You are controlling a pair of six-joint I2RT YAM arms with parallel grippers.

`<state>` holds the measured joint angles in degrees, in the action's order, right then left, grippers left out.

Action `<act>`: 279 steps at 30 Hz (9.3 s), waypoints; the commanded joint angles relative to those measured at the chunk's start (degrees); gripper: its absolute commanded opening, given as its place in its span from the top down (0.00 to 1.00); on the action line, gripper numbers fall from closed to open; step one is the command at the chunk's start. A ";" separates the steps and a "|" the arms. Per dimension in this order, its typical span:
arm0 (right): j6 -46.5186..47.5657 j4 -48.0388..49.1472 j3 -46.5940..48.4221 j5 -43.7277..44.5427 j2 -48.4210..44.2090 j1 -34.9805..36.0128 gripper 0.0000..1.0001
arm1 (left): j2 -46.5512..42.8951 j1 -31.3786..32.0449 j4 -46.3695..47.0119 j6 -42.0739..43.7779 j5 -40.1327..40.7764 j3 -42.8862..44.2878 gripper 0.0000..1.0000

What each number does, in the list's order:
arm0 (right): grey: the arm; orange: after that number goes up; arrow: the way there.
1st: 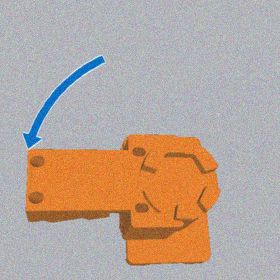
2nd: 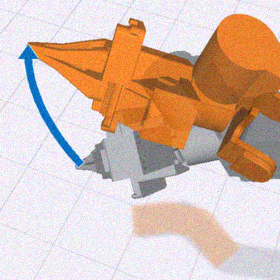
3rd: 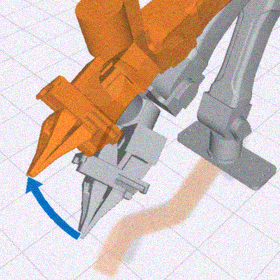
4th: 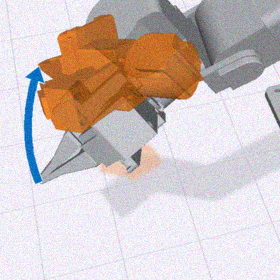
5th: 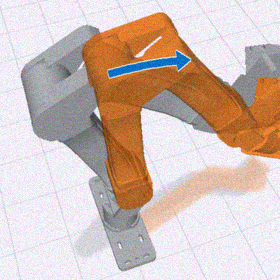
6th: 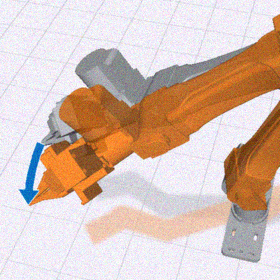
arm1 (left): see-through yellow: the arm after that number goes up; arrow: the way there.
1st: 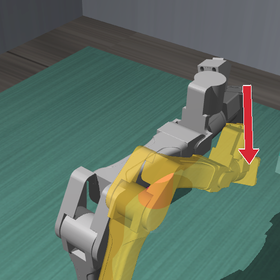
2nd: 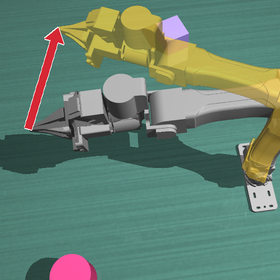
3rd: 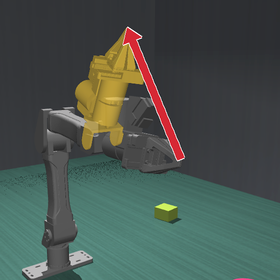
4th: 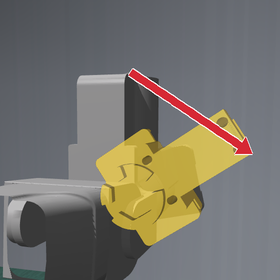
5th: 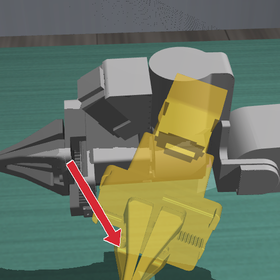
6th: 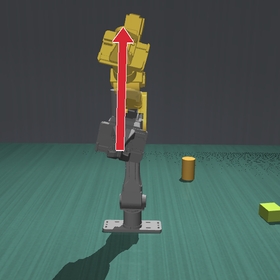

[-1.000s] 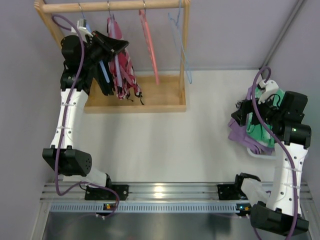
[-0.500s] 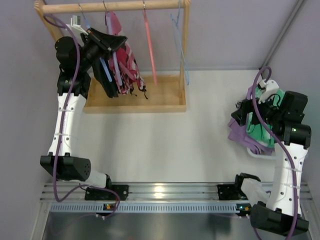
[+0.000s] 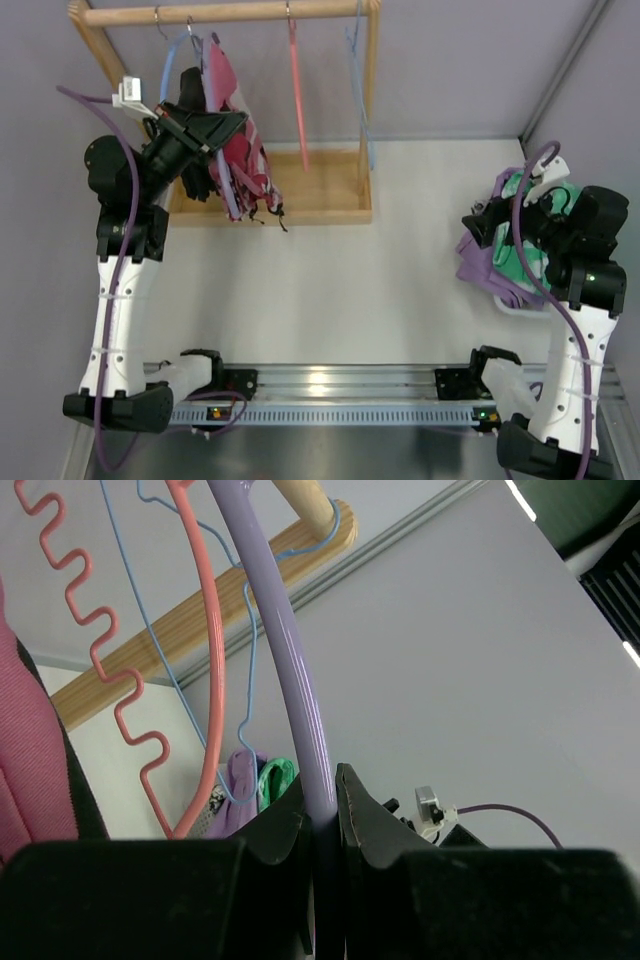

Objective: Remove the trousers from the hanger

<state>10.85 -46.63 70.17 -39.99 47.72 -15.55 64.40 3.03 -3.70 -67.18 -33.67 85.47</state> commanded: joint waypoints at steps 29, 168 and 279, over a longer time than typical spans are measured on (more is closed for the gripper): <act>12.42 66.83 -18.66 49.38 9.39 74.40 0.01 | -9.82 1.19 15.92 -17.90 1.41 -6.20 1.00; 6.64 77.66 4.62 54.40 41.92 79.80 0.32 | -10.79 1.28 16.45 -22.56 1.85 -7.69 1.00; 9.01 82.14 17.10 56.51 52.04 78.66 1.00 | -9.82 1.46 15.92 -24.76 0.89 -6.71 1.00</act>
<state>19.70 33.95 85.27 15.16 101.73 64.97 56.93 4.23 -0.01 -90.70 -33.06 74.28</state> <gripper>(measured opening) 0.084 0.143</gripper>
